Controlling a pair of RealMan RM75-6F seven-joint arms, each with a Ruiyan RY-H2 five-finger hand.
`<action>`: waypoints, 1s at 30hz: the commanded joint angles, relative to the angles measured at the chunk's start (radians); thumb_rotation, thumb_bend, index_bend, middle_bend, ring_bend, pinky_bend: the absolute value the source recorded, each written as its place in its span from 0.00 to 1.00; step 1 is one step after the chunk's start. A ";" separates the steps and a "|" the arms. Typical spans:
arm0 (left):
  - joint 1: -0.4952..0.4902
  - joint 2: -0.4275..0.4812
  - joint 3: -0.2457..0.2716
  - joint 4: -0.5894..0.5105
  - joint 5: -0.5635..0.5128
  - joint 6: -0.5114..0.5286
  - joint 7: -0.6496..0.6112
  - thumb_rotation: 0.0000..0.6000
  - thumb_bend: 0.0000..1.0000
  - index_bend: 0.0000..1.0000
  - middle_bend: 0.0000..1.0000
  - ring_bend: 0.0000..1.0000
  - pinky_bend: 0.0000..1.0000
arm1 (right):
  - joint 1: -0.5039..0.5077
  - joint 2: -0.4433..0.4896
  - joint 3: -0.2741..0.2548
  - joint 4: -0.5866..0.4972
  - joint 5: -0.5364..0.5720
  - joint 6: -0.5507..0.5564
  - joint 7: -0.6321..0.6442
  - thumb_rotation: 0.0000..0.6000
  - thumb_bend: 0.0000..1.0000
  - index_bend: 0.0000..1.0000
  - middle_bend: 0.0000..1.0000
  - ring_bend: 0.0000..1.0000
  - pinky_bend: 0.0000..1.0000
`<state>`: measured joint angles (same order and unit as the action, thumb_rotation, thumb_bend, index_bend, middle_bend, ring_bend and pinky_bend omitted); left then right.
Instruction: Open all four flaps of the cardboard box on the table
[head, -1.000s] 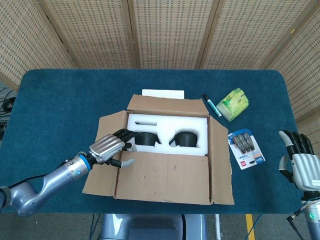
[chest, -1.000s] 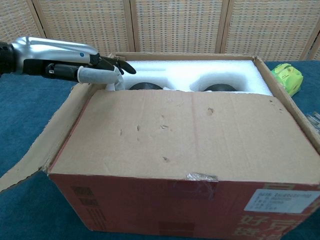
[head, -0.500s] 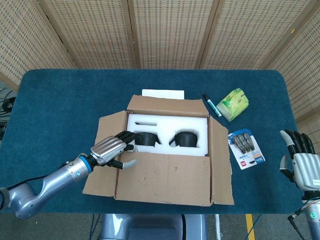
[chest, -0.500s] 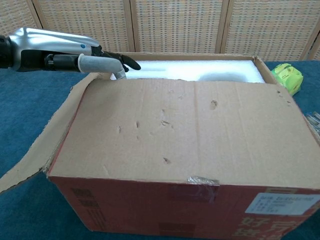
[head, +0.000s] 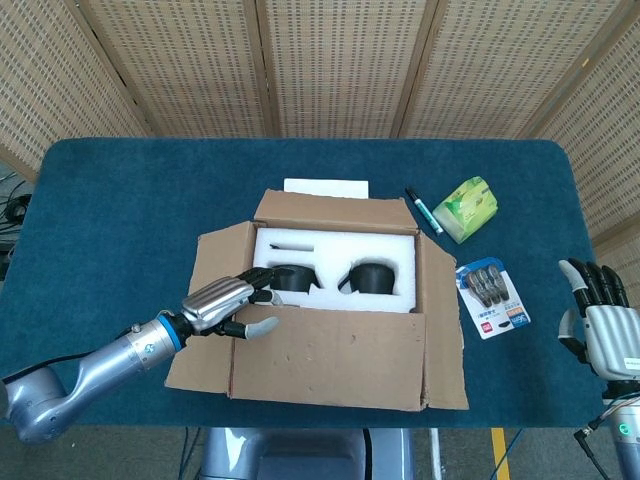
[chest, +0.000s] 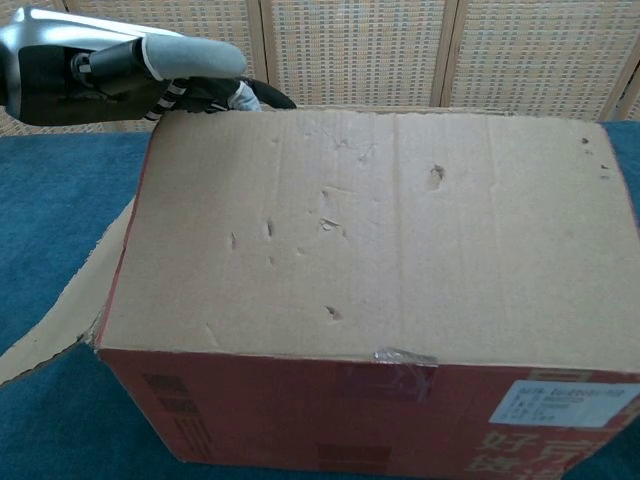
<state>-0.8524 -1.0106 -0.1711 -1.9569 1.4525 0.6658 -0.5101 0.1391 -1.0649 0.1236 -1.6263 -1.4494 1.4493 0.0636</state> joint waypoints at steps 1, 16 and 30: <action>0.000 0.025 -0.001 -0.020 0.051 -0.001 -0.126 0.10 0.35 0.42 0.02 0.00 0.00 | 0.000 0.000 0.000 -0.001 -0.001 0.000 -0.002 1.00 0.83 0.03 0.08 0.00 0.00; -0.062 0.074 0.085 0.031 0.314 0.081 -0.698 0.10 0.36 0.34 0.02 0.00 0.00 | 0.001 -0.001 -0.001 -0.009 0.002 -0.004 -0.012 1.00 0.83 0.03 0.08 0.00 0.00; -0.142 0.060 0.211 0.093 0.478 0.233 -1.131 0.06 0.36 0.30 0.01 0.00 0.00 | 0.001 0.000 0.000 -0.011 0.004 -0.004 -0.015 1.00 0.83 0.03 0.08 0.00 0.00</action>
<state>-0.9723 -0.9441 0.0070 -1.8813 1.8914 0.8556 -1.5673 0.1400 -1.0647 0.1239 -1.6375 -1.4454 1.4456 0.0486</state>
